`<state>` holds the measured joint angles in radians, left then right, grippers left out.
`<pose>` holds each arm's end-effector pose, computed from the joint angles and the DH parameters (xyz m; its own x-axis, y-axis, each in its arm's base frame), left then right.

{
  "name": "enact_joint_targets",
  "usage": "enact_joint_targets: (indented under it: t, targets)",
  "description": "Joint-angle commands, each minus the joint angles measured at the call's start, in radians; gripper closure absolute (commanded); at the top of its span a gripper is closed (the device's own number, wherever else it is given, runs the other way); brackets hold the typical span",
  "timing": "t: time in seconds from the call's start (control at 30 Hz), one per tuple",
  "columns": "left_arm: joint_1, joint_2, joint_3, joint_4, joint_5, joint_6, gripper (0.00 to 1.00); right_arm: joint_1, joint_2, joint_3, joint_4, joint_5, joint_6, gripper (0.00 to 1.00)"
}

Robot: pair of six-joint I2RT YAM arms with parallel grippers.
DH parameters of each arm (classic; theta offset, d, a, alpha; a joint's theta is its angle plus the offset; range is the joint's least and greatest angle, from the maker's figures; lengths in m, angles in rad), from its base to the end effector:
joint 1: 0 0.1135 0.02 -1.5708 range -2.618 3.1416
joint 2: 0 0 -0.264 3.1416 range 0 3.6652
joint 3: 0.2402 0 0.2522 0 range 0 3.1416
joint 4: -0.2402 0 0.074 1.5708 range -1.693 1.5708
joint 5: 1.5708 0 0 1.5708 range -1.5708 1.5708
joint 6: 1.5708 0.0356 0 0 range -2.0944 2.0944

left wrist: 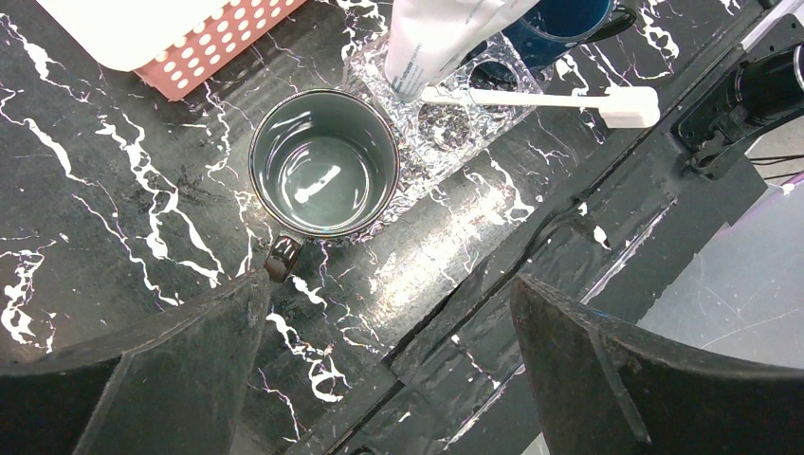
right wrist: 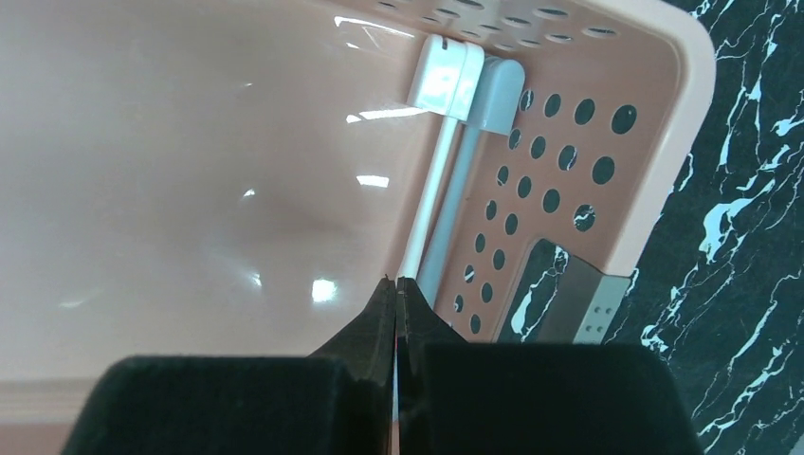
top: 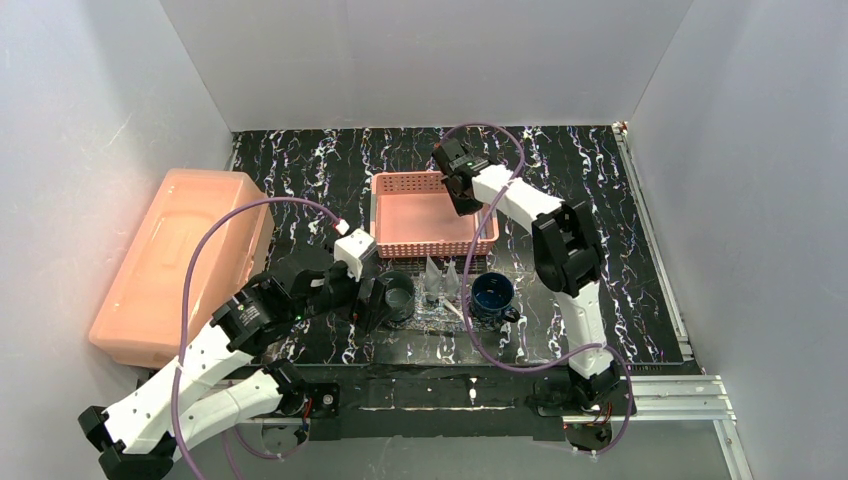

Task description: Prepare toiletry sets of a toothbrush and toothpaste on the tray

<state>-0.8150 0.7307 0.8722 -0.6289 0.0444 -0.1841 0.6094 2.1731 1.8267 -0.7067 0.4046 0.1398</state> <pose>0.1046 -0.1133 0.3323 -0.4538 0.2149 -0.8648 0.6824 0.7079 -0.1822 0.3960 0.2593 0.2116 -0.7566 -0.3719 -0.5377 -0.2635 0.9262 -0.2698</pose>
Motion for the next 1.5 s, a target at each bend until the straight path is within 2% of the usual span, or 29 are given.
enact_joint_targets:
  t: [0.0,0.47,0.97,1.47]
  targets:
    - [0.004,-0.016,-0.011,0.006,0.007,0.005,0.02,0.000,0.030,0.057,-0.030,0.078,-0.019,0.99]
    - [0.005,-0.020,-0.012,0.005,0.001,0.005,0.01,0.000,0.080,0.079,-0.043,0.131,-0.037,0.99]
    - [0.004,-0.019,-0.013,0.005,-0.003,0.007,0.01,0.000,0.109,0.017,-0.022,0.129,-0.042,0.99]
    - [0.005,-0.010,-0.013,0.005,-0.008,0.009,0.01,0.000,0.066,-0.053,0.063,-0.153,-0.011,0.99]
